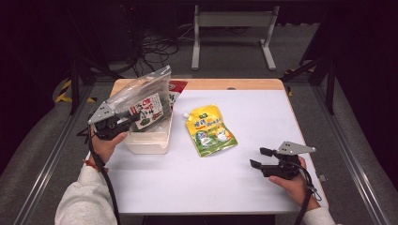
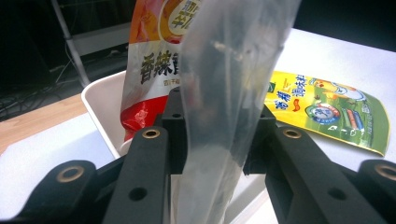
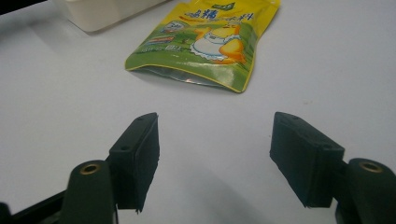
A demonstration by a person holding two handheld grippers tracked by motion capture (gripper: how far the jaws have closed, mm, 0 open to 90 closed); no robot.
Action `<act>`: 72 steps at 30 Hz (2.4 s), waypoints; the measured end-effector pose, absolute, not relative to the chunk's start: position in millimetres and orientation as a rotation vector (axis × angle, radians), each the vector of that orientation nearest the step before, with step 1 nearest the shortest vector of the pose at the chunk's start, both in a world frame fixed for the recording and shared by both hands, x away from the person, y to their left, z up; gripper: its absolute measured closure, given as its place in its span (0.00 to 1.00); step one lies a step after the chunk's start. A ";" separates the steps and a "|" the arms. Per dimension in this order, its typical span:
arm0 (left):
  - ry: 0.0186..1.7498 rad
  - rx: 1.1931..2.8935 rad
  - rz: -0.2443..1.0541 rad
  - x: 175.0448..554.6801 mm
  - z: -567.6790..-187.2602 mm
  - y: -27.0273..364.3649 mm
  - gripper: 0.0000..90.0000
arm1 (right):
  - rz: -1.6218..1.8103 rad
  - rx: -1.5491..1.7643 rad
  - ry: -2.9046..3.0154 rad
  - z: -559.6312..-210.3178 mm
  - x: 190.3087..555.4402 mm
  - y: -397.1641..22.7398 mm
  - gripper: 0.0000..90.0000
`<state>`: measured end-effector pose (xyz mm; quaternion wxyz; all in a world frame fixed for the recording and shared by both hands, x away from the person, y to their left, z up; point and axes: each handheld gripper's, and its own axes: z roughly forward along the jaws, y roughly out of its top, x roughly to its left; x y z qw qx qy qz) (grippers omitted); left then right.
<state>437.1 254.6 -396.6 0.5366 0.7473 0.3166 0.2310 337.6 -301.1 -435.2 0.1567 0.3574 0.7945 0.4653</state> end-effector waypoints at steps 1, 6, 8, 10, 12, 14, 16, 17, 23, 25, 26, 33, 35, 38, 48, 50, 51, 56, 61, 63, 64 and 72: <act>0.756 1.777 0.552 437.0 -396.4 254.7 0.76 | 1.327 1.025 2.273 -435.2 337.6 -301.0 0.37; 0.761 1.759 0.550 435.6 -395.3 255.8 0.72 | 1.323 1.029 2.271 -435.6 338.0 -301.5 0.37; 0.759 1.755 0.553 434.8 -394.4 256.0 0.72 | 1.323 1.030 2.270 -435.5 338.1 -301.6 0.37; 0.759 1.747 0.559 433.1 -392.9 256.9 0.71 | 1.323 1.028 2.271 -435.1 338.4 -301.4 0.37; 0.768 1.737 0.558 431.9 -391.9 257.8 0.69 | 1.323 1.029 2.270 -434.9 338.7 -301.0 0.37; 0.762 1.741 0.564 429.3 -390.3 259.2 0.69 | 1.324 1.029 2.269 -434.9 339.2 -300.4 0.37; 0.772 1.734 0.574 428.1 -389.7 259.2 0.69 | 1.325 1.029 2.270 -434.8 339.6 -300.0 0.37; 0.771 1.727 0.572 427.0 -389.1 260.0 0.68 | 1.324 1.029 2.271 -434.9 339.9 -299.7 0.37; 0.787 1.731 0.586 422.1 -388.0 261.3 0.62 | 1.324 1.032 2.268 -434.4 341.5 -299.0 0.37; 0.789 1.732 0.588 420.1 -388.4 262.0 0.60 | 1.325 1.034 2.265 -433.7 342.1 -299.1 0.38; 0.793 1.734 0.587 419.1 -388.7 262.2 0.59 | 1.325 1.035 2.264 -433.6 342.4 -299.2 0.38; 0.826 1.798 0.643 404.0 -390.9 262.9 0.39 | 1.346 1.046 2.238 -430.2 347.3 -298.0 0.43; 0.825 1.801 0.647 397.5 -390.5 262.6 0.34 | 1.342 1.055 2.236 -428.2 349.7 -297.0 0.44; 0.822 1.814 0.663 387.5 -389.7 260.7 0.29 | 1.328 1.051 2.236 -425.8 357.0 -294.8 0.47; 0.794 1.880 0.690 340.7 -397.8 252.7 0.19 | 1.314 1.072 2.270 -426.3 390.9 -279.4 0.55; 0.770 1.902 0.694 329.2 -400.7 250.6 0.19 | 1.313 1.087 2.275 -427.9 398.5 -275.0 0.54; 0.761 1.906 0.668 324.1 -403.1 249.8 0.19 | 1.314 1.095 2.279 -428.5 402.0 -272.6 0.53; 0.741 1.933 0.576 304.9 -421.5 237.7 0.18 | 1.279 1.108 2.323 -435.0 418.0 -256.0 0.47; 0.703 2.019 0.515 299.1 -436.3 222.1 0.18 | 1.232 1.106 2.367 -441.5 427.4 -240.5 0.43; 0.689 2.022 0.494 297.8 -438.4 218.9 0.18 | 1.212 1.104 2.380 -444.4 432.3 -233.2 0.42; 0.689 2.023 0.480 297.5 -439.6 217.3 0.18 | 1.207 1.106 2.385 -445.7 434.3 -231.1 0.41; 0.651 2.091 0.420 301.6 -448.6 204.7 0.18 | 1.232 1.174 2.402 -452.4 455.0 -217.1 0.27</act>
